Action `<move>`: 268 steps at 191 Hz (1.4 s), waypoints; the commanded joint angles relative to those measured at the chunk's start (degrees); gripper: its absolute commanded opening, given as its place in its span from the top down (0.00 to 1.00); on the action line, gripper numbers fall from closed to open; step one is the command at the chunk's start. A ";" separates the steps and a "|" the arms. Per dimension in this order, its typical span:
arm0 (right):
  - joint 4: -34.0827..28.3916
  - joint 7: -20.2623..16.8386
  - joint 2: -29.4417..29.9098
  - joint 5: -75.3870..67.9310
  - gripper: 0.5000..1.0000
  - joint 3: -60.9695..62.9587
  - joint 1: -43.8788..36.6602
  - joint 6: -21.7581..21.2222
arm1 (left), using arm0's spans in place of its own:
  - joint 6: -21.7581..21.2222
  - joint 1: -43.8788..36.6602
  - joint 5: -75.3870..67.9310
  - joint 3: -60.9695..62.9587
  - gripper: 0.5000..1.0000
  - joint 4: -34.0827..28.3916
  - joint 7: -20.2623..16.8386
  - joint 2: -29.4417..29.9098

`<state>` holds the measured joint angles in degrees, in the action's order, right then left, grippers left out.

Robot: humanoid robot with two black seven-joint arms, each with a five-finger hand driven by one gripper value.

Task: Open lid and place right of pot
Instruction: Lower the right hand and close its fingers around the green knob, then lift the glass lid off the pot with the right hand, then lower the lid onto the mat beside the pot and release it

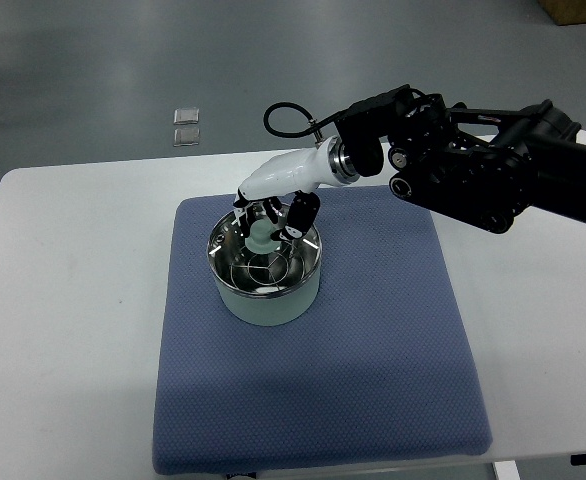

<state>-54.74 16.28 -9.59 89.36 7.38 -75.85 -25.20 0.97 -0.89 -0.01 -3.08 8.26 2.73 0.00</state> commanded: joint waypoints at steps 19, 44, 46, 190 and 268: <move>-0.64 0.07 -0.43 -0.15 1.00 1.14 0.00 -0.12 | 0.00 0.01 -0.07 0.00 0.00 0.00 0.00 0.00; -0.64 0.07 -0.96 -0.15 1.00 1.76 -0.09 -0.29 | 0.00 0.01 0.01 0.00 0.00 0.00 0.00 0.00; -0.64 0.07 -1.05 -0.15 1.00 1.85 -0.09 -0.38 | 0.00 0.01 -0.07 0.00 0.00 0.00 0.00 0.00; -8.55 0.60 -16.34 -2.09 1.00 2.20 -2.37 -3.81 | 0.00 0.01 -0.07 0.00 0.00 0.00 0.00 0.00; -13.56 2.27 -27.24 -2.70 1.00 2.20 2.46 -2.58 | 0.00 -0.07 -0.07 0.00 0.00 0.00 0.00 0.00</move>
<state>-68.17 18.19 -35.57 86.70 9.58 -75.53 -28.26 0.97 -0.92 -0.04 -3.08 8.26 2.72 0.00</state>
